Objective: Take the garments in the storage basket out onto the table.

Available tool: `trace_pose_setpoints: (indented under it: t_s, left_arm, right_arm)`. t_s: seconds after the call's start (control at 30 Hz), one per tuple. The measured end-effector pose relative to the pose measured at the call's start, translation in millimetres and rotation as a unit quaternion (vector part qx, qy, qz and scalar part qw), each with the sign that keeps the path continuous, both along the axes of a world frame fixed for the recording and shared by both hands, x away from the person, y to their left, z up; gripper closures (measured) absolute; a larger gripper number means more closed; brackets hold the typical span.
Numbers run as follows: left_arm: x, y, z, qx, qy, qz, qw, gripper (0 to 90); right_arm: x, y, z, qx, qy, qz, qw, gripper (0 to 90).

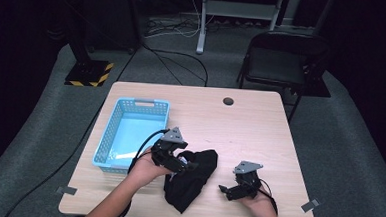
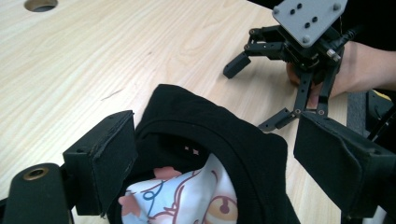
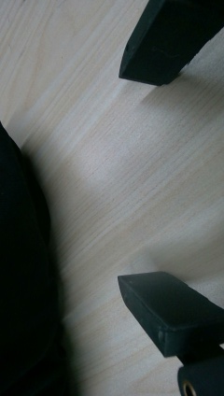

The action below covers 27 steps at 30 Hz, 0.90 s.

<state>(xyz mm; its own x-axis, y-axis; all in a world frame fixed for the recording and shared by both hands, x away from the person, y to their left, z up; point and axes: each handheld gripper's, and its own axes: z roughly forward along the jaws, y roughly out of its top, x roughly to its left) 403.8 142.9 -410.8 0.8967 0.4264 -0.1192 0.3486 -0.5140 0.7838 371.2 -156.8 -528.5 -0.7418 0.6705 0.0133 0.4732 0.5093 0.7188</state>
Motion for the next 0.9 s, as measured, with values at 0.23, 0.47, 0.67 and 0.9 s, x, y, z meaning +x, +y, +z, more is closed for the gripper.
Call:
trace_pose_setpoints:
  t_s: [0.23, 0.47, 0.67, 0.9]
  left_arm:
    - [5.7, 13.5, 4.7, -0.01, -0.002, 0.019, 0.9998, 13.0]
    - [13.3, 34.5, 9.6, -0.023, -0.007, 0.05, 0.9985, 13.1]
    - [20.2, 51.9, 13.5, -0.035, -0.008, 0.075, 0.9965, 13.2]
    - [24.7, 68.1, 15.9, -0.047, -0.008, 0.097, 0.9942, 13.2]
  right_arm:
    - [0.1, 0.1, 0.0, 0.0, 0.0, 0.0, 1.0, 2.1]
    - [-0.1, 0.5, -0.1, -0.002, -0.002, 0.0, 1.0, 2.1]
    - [0.0, 0.3, 0.0, -0.002, -0.001, -0.001, 1.0, 2.1]
    - [0.0, 0.6, -0.1, -0.003, -0.001, -0.001, 1.0, 2.0]
